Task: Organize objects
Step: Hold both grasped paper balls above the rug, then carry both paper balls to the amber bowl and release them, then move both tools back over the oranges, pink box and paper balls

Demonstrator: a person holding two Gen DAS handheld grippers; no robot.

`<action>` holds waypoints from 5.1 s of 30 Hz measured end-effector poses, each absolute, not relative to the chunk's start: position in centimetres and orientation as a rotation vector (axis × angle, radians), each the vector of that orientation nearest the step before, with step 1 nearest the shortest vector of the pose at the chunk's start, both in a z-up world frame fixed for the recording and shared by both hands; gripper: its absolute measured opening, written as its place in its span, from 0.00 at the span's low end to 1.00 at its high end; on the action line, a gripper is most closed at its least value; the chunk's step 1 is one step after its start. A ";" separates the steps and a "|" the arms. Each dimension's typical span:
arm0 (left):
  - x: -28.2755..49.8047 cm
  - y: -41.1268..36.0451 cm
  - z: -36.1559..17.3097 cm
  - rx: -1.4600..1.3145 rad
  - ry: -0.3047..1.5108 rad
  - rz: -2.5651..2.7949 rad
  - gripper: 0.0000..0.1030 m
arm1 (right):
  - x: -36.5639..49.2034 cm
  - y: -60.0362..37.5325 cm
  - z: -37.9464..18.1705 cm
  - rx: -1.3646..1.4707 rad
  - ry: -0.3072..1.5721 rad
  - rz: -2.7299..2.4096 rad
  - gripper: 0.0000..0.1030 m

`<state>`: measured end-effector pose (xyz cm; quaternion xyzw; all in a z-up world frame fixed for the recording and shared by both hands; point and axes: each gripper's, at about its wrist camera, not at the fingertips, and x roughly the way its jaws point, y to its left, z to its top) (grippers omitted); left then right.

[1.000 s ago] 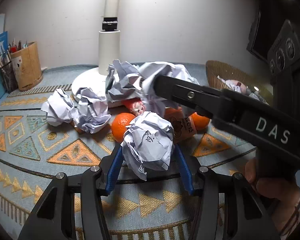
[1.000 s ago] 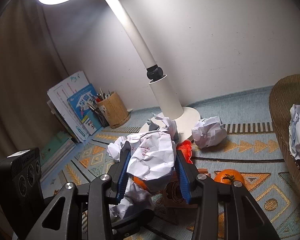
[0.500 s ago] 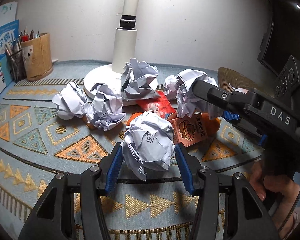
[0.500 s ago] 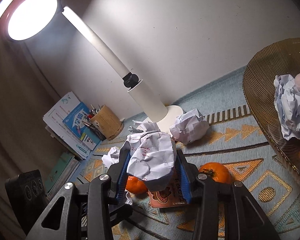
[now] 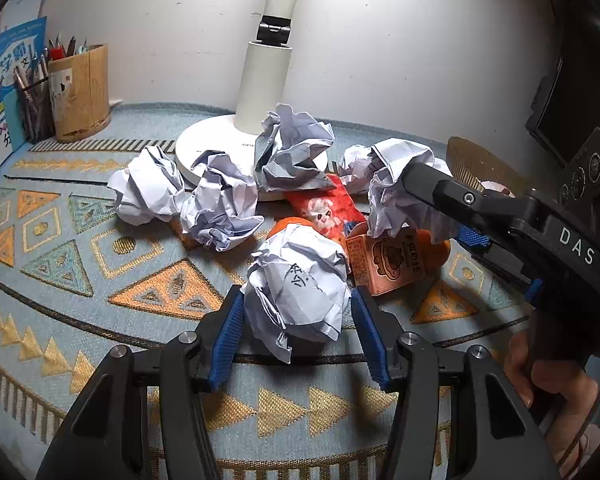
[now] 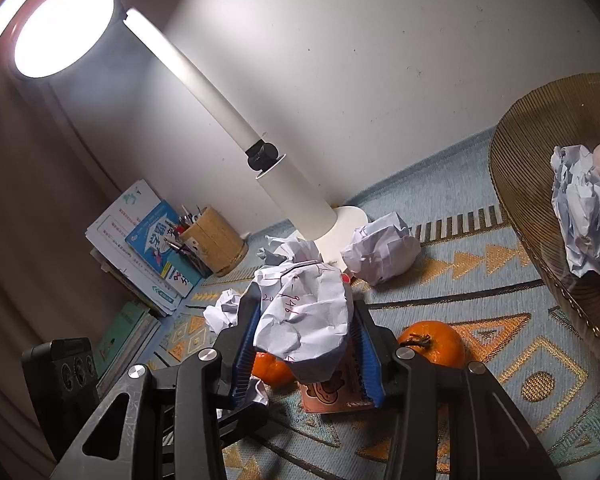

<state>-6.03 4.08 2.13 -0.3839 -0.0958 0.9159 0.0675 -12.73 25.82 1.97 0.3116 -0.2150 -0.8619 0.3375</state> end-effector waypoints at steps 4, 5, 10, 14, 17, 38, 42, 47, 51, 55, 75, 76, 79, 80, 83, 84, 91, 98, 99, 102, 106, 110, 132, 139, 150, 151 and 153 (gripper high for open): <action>-6.1 4.0 2.0 -1.163 -0.304 2.756 0.50 | -12.8 25.6 1.9 0.819 -0.557 -2.242 0.42; -6.1 4.0 2.0 -1.167 -0.307 2.754 0.50 | -12.8 25.6 1.9 0.820 -0.558 -2.242 0.43; -6.0 3.8 1.9 -1.169 -0.316 2.753 0.50 | -12.9 25.6 1.8 0.822 -0.563 -2.238 0.43; -6.1 3.9 1.9 -1.171 -0.316 2.752 0.50 | -13.0 25.6 1.8 0.822 -0.562 -2.237 0.43; -6.1 3.8 1.8 -1.173 -0.318 2.752 0.50 | -12.9 25.6 1.8 0.822 -0.562 -2.239 0.43; -6.3 3.7 1.6 -1.187 -0.337 2.745 0.50 | -12.3 25.5 1.4 0.841 -0.575 -2.223 0.43; -6.2 3.6 1.7 -1.186 -0.341 2.746 0.50 | -12.2 25.4 1.4 0.841 -0.572 -2.224 0.43; -6.2 3.6 1.7 -1.186 -0.341 2.745 0.50 | -12.2 25.3 1.4 0.842 -0.575 -2.224 0.43; -6.2 3.6 1.5 -1.191 -0.351 2.742 0.50 | -12.1 25.4 1.4 0.844 -0.575 -2.225 0.43; -6.1 3.7 1.5 -1.193 -0.351 2.751 0.50 | -12.0 25.4 1.5 0.846 -0.576 -2.224 0.43; -6.4 3.3 1.3 -1.203 -0.363 2.745 0.50 | -11.9 25.4 1.3 0.861 -0.593 -2.215 0.43; -6.4 3.3 1.3 -1.204 -0.363 2.745 0.50 | -11.9 25.4 1.2 0.861 -0.593 -2.215 0.43; -6.3 3.3 1.3 -1.205 -0.367 2.746 0.50 | -11.8 25.4 1.2 0.862 -0.595 -2.214 0.43; -6.3 3.4 1.2 -1.207 -0.369 2.746 0.50 | -11.9 25.4 1.2 0.862 -0.594 -2.215 0.43; -6.3 3.4 1.2 -1.213 -0.377 2.746 0.51 | -12.0 25.4 1.2 0.863 -0.594 -2.214 0.43; -6.4 3.3 1.2 -1.215 -0.378 2.749 0.51 | -12.0 25.4 1.2 0.864 -0.594 -2.214 0.43; -6.3 3.2 1.2 -1.215 -0.378 2.747 0.51 | -11.9 25.5 1.1 0.869 -0.606 -2.211 0.43; -6.2 2.9 1.2 -1.218 -0.384 2.745 0.51 | -11.9 25.5 1.1 0.870 -0.607 -2.211 0.43; -6.2 2.8 1.2 -1.218 -0.383 2.745 0.51 | -11.9 25.5 1.1 0.870 -0.607 -2.210 0.43; -6.1 2.8 1.2 -1.218 -0.383 2.746 0.51 | -11.9 25.5 1.1 0.871 -0.606 -2.210 0.43; -6.0 2.7 1.2 -1.217 -0.383 2.748 0.51 | -11.9 25.5 1.1 0.871 -0.607 -2.210 0.43; -5.8 2.6 1.3 -1.212 -0.383 2.752 0.51 | -11.5 25.4 1.4 0.858 -0.599 -2.229 0.43; -16.4 25.7 10.5 -0.883 -0.009 2.475 0.93 | -11.4 46.2 12.2 0.685 -0.608 -2.789 0.99; -13.2 25.4 9.1 -0.949 0.012 2.361 1.00 | -11.3 47.5 11.1 0.900 -0.644 -2.786 1.00; -10.5 10.3 12.2 -0.993 -0.026 2.597 1.00 | -7.5 35.6 15.0 0.849 -0.440 -2.717 1.00; -10.6 8.6 11.7 -1.003 -0.019 2.631 1.00 | -7.2 34.2 14.8 0.857 -0.398 -2.701 1.00; -10.2 4.5 10.7 -1.038 0.022 2.709 1.00 | -6.7 30.3 13.2 0.891 -0.303 -2.678 1.00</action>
